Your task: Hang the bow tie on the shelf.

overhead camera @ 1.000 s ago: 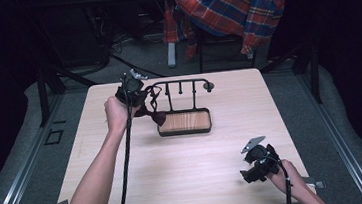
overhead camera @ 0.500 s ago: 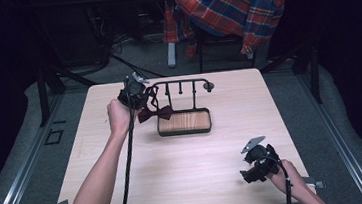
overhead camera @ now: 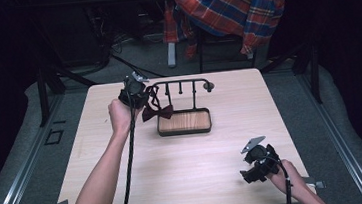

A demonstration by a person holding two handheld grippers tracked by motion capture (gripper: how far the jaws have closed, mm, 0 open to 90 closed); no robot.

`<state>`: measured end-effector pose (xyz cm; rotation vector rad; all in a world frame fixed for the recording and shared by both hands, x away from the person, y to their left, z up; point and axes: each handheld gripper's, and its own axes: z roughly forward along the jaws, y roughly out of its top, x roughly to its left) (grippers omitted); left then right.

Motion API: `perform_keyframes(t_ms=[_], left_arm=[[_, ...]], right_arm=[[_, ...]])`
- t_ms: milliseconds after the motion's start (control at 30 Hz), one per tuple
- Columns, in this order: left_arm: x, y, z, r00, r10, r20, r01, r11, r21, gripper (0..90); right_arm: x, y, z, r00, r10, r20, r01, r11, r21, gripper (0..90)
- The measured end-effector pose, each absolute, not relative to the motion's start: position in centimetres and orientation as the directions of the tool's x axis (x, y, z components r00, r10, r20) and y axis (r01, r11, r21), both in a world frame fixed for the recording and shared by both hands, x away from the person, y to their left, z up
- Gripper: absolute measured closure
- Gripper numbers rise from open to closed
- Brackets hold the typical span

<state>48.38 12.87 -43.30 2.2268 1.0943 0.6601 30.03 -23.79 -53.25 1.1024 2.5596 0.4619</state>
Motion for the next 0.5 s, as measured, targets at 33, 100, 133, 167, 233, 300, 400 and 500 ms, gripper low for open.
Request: perform_keyframes(t_ms=[33,100,133,167,233,300,400,500], left_arm=[[48.3,12.91,-43.46,0.546,0.819,0.178,0.542,-0.507,0.671,80.6],[48.27,12.94,-43.53,0.548,0.818,0.175,0.542,-0.507,0.671,79.5],[48.23,12.97,-43.61,0.549,0.818,0.172,0.543,-0.505,0.671,79.1],[48.19,13.01,-43.72,0.55,0.818,0.167,0.544,-0.503,0.672,78.9],[48.18,13.02,-43.77,0.553,0.816,0.168,0.545,-0.506,0.669,77.0],[48.13,13.02,-43.84,0.556,0.815,0.163,0.545,-0.505,0.669,75.9],[48.04,13.15,-43.79,0.555,0.816,0.16,0.54,-0.5,0.677,73.9],[47.96,13.25,-43.6,0.559,0.813,0.162,0.54,-0.505,0.673,70.7]], right_arm=[[30.03,-23.81,-53.24,-0.653,0.74,-0.161,0.639,0.653,0.406,15.2],[30.02,-23.81,-53.28,-0.652,0.742,-0.158,0.64,0.65,0.411,15.2],[30.02,-23.81,-53.24,-0.654,0.739,-0.161,0.639,0.653,0.406,15.2],[30.01,-23.8,-53.24,-0.654,0.74,-0.157,0.639,0.652,0.408,15.2],[30.0,-23.77,-53.24,-0.654,0.74,-0.158,0.639,0.652,0.408,15.2],[30.01,-23.78,-53.22,-0.655,0.738,-0.164,0.638,0.656,0.403,15.2],[30.02,-23.74,-53.27,-0.655,0.739,-0.157,0.639,0.653,0.407,15.2],[30.04,-23.76,-53.26,-0.656,0.737,-0.162,0.638,0.656,0.403,15.2]])
